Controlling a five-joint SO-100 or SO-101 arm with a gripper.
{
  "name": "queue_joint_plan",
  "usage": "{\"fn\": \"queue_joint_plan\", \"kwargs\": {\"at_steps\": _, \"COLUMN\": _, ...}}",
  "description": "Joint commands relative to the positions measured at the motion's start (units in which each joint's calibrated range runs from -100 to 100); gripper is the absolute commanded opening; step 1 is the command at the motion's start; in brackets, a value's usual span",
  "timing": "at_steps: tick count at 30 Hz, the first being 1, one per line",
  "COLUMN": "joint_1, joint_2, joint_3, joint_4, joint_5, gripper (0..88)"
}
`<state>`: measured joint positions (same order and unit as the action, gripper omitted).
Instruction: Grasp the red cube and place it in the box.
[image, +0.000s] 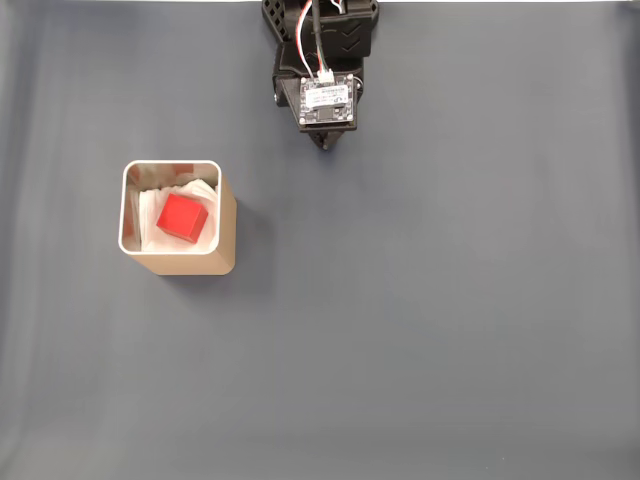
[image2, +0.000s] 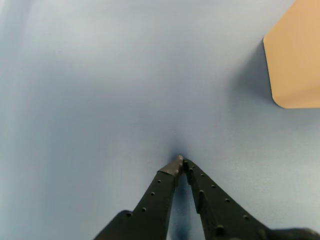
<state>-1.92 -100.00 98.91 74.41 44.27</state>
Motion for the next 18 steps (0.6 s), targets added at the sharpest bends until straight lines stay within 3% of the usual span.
{"fn": "queue_joint_plan", "kwargs": {"at_steps": 1, "joint_1": 0.67, "joint_2": 0.0, "joint_3": 0.91, "joint_4": 1.38, "joint_5": 0.54, "gripper": 0.1}}
{"fn": "queue_joint_plan", "kwargs": {"at_steps": 18, "joint_1": 0.6, "joint_2": 0.0, "joint_3": 0.91, "joint_4": 1.63, "joint_5": 1.56, "gripper": 0.1}}
